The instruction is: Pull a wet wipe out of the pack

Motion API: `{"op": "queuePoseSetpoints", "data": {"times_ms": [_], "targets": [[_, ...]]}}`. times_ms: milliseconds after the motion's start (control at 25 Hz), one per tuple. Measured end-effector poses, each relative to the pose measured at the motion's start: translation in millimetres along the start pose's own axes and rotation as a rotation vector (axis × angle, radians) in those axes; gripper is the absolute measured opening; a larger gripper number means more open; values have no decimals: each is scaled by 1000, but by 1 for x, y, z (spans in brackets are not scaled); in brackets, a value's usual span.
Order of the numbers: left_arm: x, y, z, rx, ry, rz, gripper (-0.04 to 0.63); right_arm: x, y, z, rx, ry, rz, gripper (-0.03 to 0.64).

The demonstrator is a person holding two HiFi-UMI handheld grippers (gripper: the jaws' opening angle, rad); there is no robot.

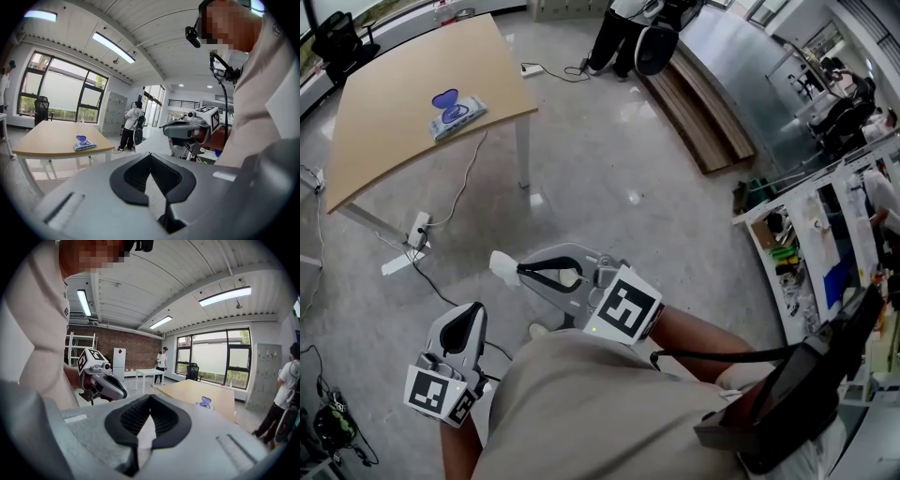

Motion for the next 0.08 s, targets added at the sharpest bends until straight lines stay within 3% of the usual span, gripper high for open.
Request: {"op": "queuePoseSetpoints", "data": {"times_ms": [80], "targets": [[3, 4, -5, -2, -2, 1, 3, 2, -2, -5, -2, 2, -2, 3]]}}
Point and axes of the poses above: the fingertips, and each gripper's own axes: x forward along the fingers, y to its left, z out of its top, the point moved 6 cm from there along -x, backward along the fingers, and after that the axes turned 2 degrees about x, right-handed, at the moved point
